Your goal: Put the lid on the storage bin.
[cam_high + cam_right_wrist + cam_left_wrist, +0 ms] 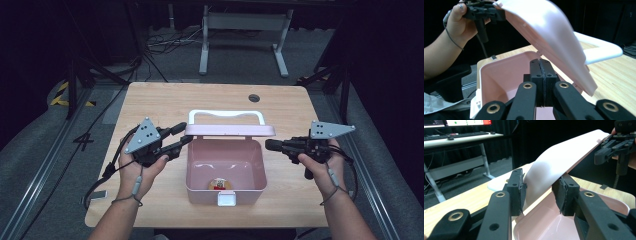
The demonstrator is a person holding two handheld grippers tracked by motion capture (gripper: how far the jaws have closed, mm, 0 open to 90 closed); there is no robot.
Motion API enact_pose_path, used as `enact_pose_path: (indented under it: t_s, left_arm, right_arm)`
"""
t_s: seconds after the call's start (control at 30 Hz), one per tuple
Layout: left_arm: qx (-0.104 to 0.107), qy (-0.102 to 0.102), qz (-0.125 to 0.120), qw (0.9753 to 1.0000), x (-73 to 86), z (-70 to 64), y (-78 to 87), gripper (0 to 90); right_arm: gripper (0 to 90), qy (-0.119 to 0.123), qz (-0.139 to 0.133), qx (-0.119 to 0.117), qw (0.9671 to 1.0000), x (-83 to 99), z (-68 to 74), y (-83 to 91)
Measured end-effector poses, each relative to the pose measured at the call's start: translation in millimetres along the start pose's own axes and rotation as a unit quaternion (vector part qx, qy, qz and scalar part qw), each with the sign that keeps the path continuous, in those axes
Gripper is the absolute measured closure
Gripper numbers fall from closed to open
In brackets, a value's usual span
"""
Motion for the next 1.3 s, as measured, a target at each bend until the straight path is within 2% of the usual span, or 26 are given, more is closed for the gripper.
enact_pose_path:
  t_s: [0.2, 0.23, 0.3, 0.53, 0.57, 0.63, 0.8, 0.97, 1.03, 1.13, 1.3]
  left_arm:
    - [-0.001, -0.002, 0.015, 0.9999, 4.7, 0.4, 2.8, 60.6]
    - [0.005, 0.004, 0.018, 0.9998, 6.4, 1.1, 4.3, 60.2]
    - [0.004, 0.003, 0.021, 0.9998, 7.4, 1.4, 5.4, 59.8]
    - [0.005, 0.018, 0.032, 0.9993, 10.4, 8.2, 15.1, 56.5]
    - [-0.003, 0.017, 0.037, 0.9992, 11.5, 11.4, 18.0, 56.4]
    - [-0.004, 0.02, 0.04, 0.999, 12.4, 14.7, 21.0, 56.3]
    - [-0.027, 0.042, 0.03, 0.9983, 16.2, 31.5, 31.5, 56.1]
    - [-0.054, 0.05, 0.031, 0.9968, 23.7, 48.4, 36.0, 54.2]
    - [-0.057, 0.055, 0.032, 0.9963, 26.2, 53.6, 37.5, 53.5]
    - [-0.07, 0.051, 0.038, 0.9956, 29.7, 60.5, 40.1, 53.3]
    - [-0.067, 0.051, 0.038, 0.9958, 36.2, 70.9, 41.5, 51.7]
  right_arm:
    - [90.0, 0.0, -0.007, 0.003, 1.0, -2.0, -2.3, 0.8]
    - [90.0, 0.0, -0.008, 0.003, 1.0, -2.9, -3.5, 0.9]
    - [90.0, 0.0, -0.009, 0.002, 1.0, -3.3, -3.8, 0.9]
    - [90.0, 0.004, -0.011, 0.003, 0.9999, -6.4, -3.2, 0.9]
    - [90.0, 0.004, -0.012, 0.003, 0.9999, -6.6, -3.0, 0.9]
    - [90.0, 0.005, -0.011, 0.001, 0.9999, -6.8, -2.2, 0.7]
    - [90.0, 0.006, -0.003, -0.003, 1.0, -6.3, 0.9, 0.4]
    - [90.0, 0.007, 0.006, -0.003, 1.0, -3.9, 4.9, 0.5]
    - [90.0, 0.009, 0.008, -0.002, 0.9999, -3.9, 7.1, 1.5]
    - [90.0, 0.011, 0.014, -0.004, 0.9998, -3.0, 9.8, 2.3]
    - [90.0, 0.013, 0.031, -0.006, 0.9994, 0.0, 13.4, 3.0]
Point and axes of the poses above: each handheld gripper's, and its own axes: y roughly backward along the jaws, x roughly out of its underside, z roughly to its left, the point moved 3 cm from there along -y, roughly forward along the jaws, and after that the axes turned 9 degrees about -y, right-handed, at the moved point
